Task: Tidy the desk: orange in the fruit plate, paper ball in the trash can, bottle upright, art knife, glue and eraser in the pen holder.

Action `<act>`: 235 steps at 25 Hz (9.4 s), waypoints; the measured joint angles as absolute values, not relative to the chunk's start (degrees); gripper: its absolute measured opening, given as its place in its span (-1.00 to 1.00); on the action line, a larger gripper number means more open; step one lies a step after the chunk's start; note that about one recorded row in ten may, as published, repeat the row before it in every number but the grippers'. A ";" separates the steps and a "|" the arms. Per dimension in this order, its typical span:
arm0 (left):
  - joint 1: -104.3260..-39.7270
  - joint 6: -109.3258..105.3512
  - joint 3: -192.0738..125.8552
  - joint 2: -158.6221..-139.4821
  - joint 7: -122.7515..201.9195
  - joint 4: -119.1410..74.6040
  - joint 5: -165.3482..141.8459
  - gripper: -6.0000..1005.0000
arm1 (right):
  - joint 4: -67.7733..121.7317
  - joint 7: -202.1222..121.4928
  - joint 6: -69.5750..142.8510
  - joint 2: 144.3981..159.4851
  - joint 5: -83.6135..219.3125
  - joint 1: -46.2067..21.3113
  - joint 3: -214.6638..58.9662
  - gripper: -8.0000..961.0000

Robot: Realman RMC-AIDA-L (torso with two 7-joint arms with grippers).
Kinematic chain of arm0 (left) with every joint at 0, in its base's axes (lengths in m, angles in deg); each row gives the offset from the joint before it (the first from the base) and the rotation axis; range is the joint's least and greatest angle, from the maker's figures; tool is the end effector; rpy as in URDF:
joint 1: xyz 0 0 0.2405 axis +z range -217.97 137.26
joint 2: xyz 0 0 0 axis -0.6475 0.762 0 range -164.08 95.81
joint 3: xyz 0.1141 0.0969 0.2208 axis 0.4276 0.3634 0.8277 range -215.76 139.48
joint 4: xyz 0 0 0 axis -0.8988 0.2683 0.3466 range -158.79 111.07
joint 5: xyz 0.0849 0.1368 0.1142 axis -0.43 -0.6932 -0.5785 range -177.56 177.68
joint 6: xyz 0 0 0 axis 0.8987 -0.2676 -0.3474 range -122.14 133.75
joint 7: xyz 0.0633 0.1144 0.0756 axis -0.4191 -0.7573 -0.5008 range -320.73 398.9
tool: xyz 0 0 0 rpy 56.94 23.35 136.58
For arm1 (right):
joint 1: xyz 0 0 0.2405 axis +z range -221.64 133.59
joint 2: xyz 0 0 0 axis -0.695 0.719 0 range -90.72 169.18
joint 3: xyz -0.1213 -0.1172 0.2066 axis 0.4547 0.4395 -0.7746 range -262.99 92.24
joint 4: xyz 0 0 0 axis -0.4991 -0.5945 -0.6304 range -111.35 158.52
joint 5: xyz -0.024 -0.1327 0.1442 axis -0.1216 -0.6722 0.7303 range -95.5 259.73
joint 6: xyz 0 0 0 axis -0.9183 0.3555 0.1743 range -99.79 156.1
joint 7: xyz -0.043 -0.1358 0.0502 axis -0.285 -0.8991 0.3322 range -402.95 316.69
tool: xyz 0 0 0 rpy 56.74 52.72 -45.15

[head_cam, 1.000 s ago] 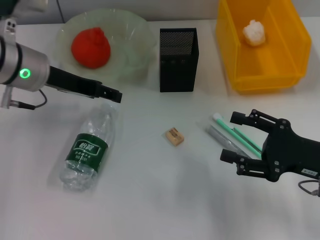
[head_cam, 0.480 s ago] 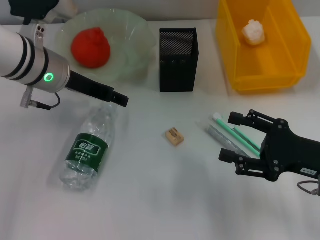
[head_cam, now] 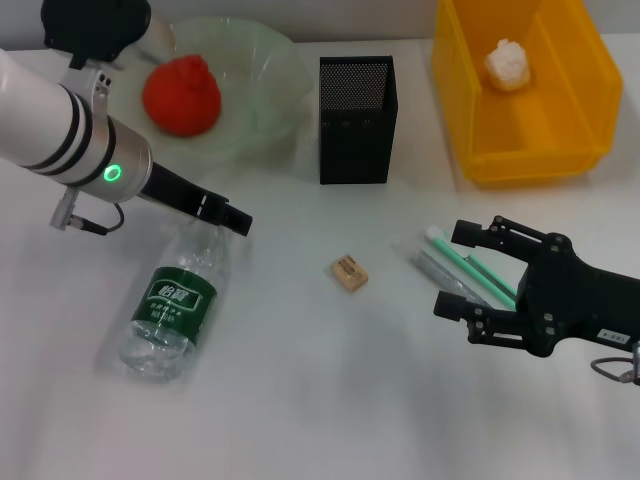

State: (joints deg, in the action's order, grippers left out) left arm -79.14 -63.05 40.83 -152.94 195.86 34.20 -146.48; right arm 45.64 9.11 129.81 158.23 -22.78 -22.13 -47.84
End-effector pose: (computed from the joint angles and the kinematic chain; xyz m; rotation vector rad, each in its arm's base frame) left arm -0.2212 0.3875 -0.0417 -2.3623 -1.2179 0.2910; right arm 0.2756 0.2510 -0.0279 -2.6247 0.3821 1.1045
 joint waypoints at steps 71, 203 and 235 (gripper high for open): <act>-67.55 -78.96 -8.60 -153.31 51.50 -28.17 -72.16 -0.09 | 33.64 13.10 118.96 158.89 -15.20 -13.87 -49.61 0.76; -61.52 -86.86 6.85 -152.08 97.09 4.47 -108.13 0.56 | 82.71 72.52 111.35 156.82 -24.73 -7.72 -21.05 0.49; -61.52 -87.35 7.26 -151.20 97.70 4.44 -108.67 0.56 | 67.04 91.24 96.99 159.12 -51.80 13.87 13.43 0.62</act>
State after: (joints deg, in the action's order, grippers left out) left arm -61.52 -87.35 7.26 -151.20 97.70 4.44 -108.67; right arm 67.04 91.24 96.99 159.12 -51.80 13.87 13.43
